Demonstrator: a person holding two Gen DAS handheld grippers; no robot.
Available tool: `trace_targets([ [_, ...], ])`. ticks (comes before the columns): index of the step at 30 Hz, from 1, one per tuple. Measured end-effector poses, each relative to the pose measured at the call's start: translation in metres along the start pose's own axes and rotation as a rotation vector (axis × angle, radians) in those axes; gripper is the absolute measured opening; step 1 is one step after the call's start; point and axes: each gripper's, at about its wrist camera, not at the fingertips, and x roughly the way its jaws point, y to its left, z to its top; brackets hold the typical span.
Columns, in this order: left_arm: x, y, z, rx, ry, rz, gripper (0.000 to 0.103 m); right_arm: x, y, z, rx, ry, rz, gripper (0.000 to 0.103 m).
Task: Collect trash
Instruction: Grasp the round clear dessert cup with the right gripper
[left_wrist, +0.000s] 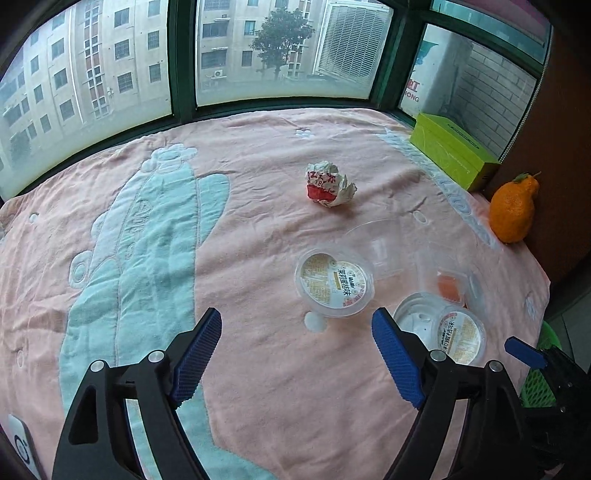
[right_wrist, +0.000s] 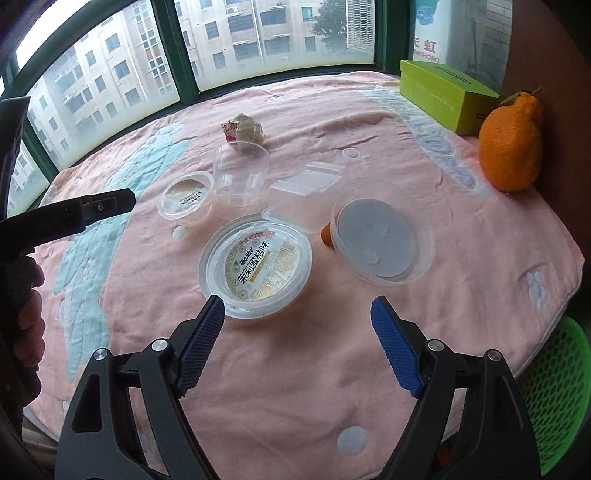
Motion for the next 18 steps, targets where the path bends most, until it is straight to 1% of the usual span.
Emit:
trace_targets([
  [3, 0.007, 0.002, 0.000, 0.011, 0.012, -0.002, 0.083, 0.012, 0.005, 0.004, -0.013, 0.016, -0.009, 0.081],
  [4, 0.009, 0.001, 0.001, 0.019, 0.014, 0.001, 0.086, 0.015, 0.006, 0.005, -0.014, 0.022, -0.009, 0.081],
  [6, 0.013, 0.000, 0.001, 0.035, 0.014, 0.001, 0.087, 0.018, 0.007, 0.007, -0.013, 0.025, -0.006, 0.081],
  [13, 0.024, 0.003, 0.007, 0.039, 0.024, -0.003, 0.088, 0.025, 0.012, 0.011, -0.016, 0.028, -0.006, 0.081],
  [16, 0.026, 0.005, 0.009, 0.029, 0.025, -0.009, 0.088, 0.030, 0.013, 0.014, -0.026, 0.034, -0.030, 0.081],
  [18, 0.028, 0.005, 0.009, 0.026, 0.027, -0.012, 0.088, 0.033, 0.013, 0.014, -0.018, 0.041, -0.023, 0.081],
])
